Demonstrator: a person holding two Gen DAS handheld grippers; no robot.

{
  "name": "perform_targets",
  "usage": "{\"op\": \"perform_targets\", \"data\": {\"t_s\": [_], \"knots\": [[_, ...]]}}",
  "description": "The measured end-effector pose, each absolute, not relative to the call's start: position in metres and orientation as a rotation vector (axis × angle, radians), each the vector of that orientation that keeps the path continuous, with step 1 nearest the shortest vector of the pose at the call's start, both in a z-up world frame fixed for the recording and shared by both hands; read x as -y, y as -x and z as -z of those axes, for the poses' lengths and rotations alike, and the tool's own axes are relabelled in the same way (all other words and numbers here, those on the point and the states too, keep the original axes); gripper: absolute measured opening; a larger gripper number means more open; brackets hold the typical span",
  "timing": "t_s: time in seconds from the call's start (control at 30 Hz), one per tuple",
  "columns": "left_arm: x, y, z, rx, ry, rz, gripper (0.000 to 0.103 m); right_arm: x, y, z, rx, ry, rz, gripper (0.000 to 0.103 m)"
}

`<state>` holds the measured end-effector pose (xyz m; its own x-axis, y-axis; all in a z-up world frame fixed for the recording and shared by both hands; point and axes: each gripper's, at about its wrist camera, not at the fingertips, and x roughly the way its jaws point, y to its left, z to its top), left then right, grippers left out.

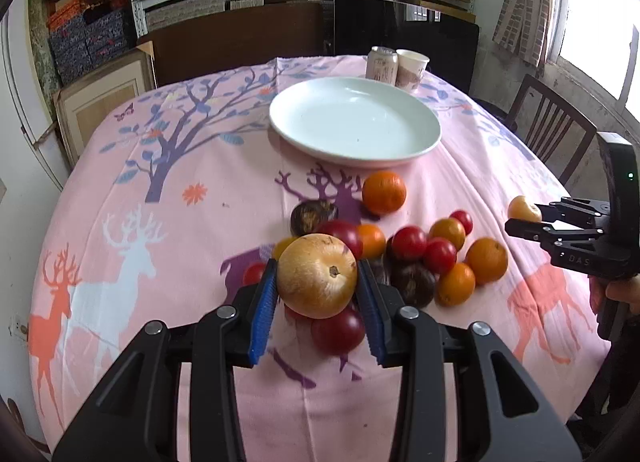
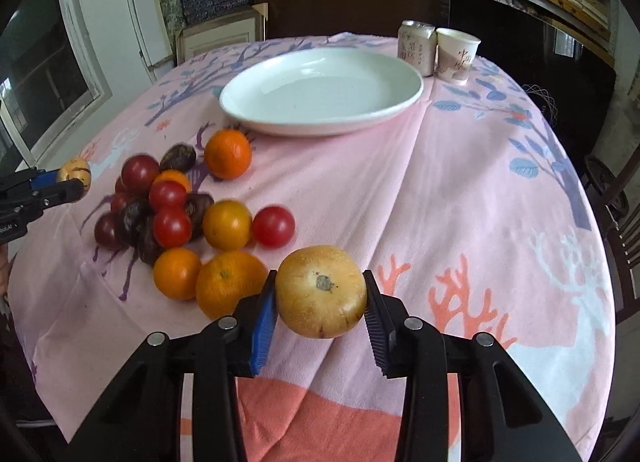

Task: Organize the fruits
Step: 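Carry both fruits onto the white plate and open both tools, then move both open tools back to the fruit cluster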

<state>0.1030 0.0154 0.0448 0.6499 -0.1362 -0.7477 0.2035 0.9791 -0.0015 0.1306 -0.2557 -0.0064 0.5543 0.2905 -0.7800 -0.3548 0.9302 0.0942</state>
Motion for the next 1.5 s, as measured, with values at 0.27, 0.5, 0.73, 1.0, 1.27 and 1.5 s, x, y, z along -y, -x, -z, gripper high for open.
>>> {"op": "perform_targets", "data": {"t_s": [0.27, 0.5, 0.73, 1.0, 1.27, 1.5], "knots": [[0.029, -0.199, -0.063, -0.817, -0.078, 0.167, 0.038, 0.239, -0.185, -0.058, -0.726, -0.022, -0.421, 0.041], [0.032, -0.277, -0.022, -0.916, 0.021, 0.118, 0.038, 0.206, -0.26, -0.02, -0.831, -0.005, -0.362, 0.041], [0.024, -0.304, 0.002, -0.979, 0.118, 0.097, 0.042, 0.196, -0.293, 0.008, -0.919, -0.002, -0.341, 0.042], [0.025, -0.284, -0.021, -0.896, 0.091, 0.09, 0.075, 0.205, -0.283, 0.002, -0.894, -0.032, -0.326, 0.056], [0.029, -0.217, -0.049, -0.803, -0.044, 0.066, 0.075, 0.22, -0.222, -0.02, -0.832, 0.01, -0.336, 0.069], [0.021, -0.167, -0.045, -0.809, -0.045, 0.069, 0.076, 0.231, -0.171, -0.022, -0.828, -0.002, -0.328, 0.074]]}}
